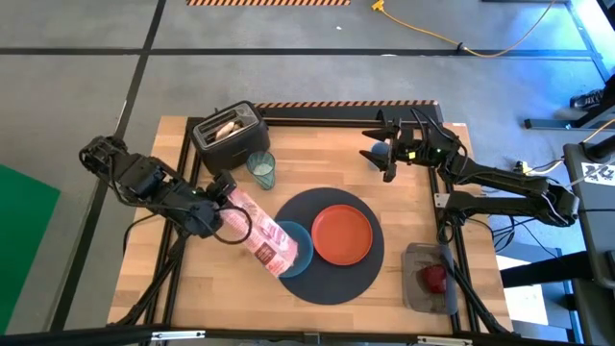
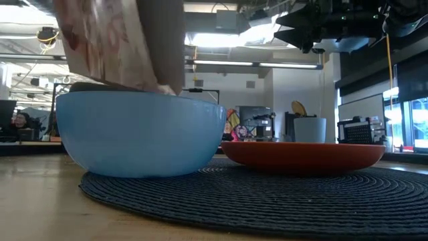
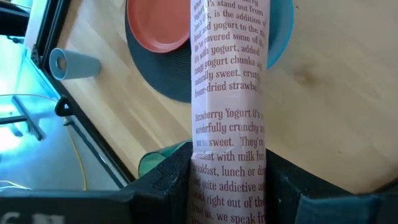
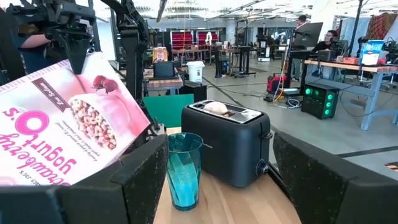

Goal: Arrange a breakfast setting
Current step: Pour the cereal from the cereal box into the bowl

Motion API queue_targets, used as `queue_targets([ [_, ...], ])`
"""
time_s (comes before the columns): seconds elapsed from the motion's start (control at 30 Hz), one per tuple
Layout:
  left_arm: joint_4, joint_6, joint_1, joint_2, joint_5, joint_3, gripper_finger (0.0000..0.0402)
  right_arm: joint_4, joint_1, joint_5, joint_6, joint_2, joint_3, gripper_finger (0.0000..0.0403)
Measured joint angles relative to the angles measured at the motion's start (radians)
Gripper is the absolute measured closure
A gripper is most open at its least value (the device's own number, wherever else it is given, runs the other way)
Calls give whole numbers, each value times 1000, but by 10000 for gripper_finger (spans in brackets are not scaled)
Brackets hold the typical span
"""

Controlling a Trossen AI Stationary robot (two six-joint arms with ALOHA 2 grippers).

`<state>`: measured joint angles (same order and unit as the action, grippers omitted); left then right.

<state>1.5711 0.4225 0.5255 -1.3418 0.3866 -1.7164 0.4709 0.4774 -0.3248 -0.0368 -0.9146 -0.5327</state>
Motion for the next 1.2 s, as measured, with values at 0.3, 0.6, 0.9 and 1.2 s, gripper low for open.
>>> queue_targets([
  [0.3, 0, 39, -8, 0, 16, 0, 260, 17, 0, -51, -63, 0, 0, 123],
  [0.6, -1, 141, -4, -35, 16, 7, 260, 60, -99, -111, -22, 0, 0, 123],
  [0.9, 0, 251, -7, -34, 108, 7, 260, 59, -118, -56, -3, 0, 0, 123],
  [1.2, 0, 289, 27, -34, 151, 7, 276, 48, -117, -52, 7, 0, 0, 123],
])
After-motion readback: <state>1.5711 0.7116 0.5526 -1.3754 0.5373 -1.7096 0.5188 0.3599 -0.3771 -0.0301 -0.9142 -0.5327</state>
